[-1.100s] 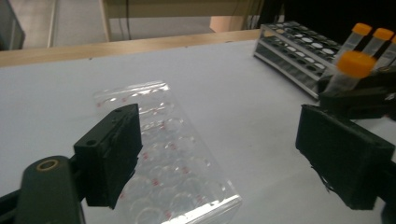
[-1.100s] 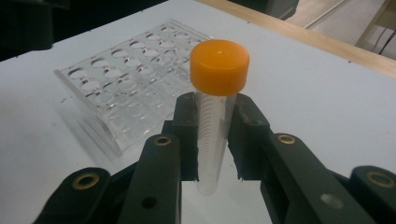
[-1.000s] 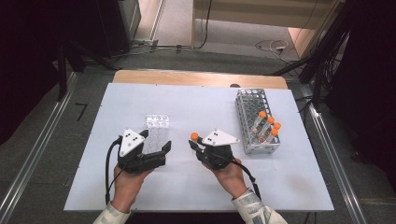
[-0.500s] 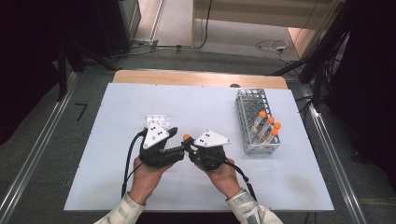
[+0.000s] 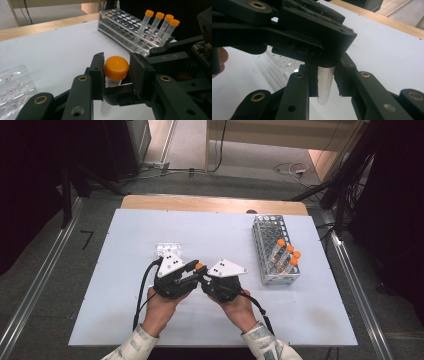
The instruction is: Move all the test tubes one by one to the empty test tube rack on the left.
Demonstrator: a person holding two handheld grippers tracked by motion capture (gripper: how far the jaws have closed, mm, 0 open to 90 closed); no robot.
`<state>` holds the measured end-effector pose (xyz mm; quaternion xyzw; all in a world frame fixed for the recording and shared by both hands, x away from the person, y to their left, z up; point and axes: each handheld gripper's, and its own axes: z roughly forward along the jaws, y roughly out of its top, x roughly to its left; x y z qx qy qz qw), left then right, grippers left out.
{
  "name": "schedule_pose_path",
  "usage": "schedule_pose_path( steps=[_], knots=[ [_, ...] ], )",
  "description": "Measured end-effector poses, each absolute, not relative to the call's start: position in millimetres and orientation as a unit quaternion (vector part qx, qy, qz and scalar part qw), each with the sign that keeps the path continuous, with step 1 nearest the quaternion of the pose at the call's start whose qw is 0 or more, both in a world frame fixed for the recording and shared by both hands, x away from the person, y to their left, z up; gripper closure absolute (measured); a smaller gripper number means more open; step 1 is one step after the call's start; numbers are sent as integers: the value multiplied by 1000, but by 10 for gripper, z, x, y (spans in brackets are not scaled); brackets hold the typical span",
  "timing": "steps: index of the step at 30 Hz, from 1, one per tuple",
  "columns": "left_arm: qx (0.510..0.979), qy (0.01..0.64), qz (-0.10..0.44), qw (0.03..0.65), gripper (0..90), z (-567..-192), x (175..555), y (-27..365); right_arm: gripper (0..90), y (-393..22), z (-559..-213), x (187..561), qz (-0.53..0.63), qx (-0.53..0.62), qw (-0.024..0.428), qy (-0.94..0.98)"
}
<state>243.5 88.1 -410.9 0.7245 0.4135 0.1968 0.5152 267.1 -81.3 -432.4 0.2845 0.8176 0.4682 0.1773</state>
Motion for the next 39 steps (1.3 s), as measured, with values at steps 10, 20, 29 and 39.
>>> schedule_pose_path(
  steps=[10,20,29,39],
  knots=[
    [725,416,196,512,688,-4119,2456,867,719,-830,-4317,2678,469,288,176,816],
    [724,414,195,515,697,-4097,2467,872,623,-853,-4304,2678,474,284,171,816],
    [719,421,192,519,697,-4079,2514,883,376,-917,-4311,2717,466,292,156,821],
    [715,429,195,516,697,-4044,2589,906,237,-1025,-4336,2769,449,317,149,822]
  ],
)
